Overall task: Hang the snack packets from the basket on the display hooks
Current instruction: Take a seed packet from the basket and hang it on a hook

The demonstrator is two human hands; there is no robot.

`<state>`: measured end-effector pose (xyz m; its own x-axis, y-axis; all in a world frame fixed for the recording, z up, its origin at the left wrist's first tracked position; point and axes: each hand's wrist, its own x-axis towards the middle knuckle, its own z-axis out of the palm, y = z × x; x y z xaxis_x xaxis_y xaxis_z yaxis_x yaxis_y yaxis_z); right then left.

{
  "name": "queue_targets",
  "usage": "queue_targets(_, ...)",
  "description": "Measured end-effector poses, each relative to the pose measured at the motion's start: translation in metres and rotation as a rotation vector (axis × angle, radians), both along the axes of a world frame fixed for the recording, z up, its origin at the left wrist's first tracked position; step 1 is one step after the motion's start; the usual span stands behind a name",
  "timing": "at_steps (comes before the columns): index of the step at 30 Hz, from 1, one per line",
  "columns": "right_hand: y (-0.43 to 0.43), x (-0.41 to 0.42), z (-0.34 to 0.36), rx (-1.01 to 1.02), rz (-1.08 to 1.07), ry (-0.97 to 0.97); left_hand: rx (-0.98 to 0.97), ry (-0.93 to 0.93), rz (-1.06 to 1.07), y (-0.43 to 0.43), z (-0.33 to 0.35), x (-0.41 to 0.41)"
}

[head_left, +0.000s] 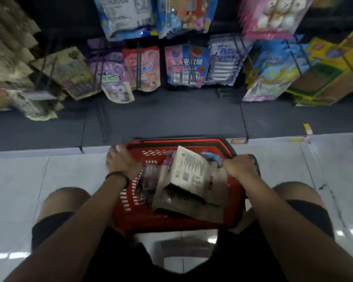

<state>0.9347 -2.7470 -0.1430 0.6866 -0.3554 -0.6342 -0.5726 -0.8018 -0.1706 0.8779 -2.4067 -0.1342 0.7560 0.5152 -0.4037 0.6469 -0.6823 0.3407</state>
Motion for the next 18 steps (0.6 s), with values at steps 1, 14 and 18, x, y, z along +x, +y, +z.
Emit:
queue_targets(1,0.003,-0.011,0.013,-0.077,0.035,-0.075,-0.041,-0.057,-0.126,-0.009,0.01,-0.006)
queue_targets(14,0.042,-0.124,0.054,0.424,0.151,0.022,-0.338,0.045,-0.251,-0.098,0.035,-0.092)
queue_targets(18,0.042,-0.124,0.028,0.5,-0.063,-0.021,-0.321,0.113,-0.226,-0.102,0.027,-0.075)
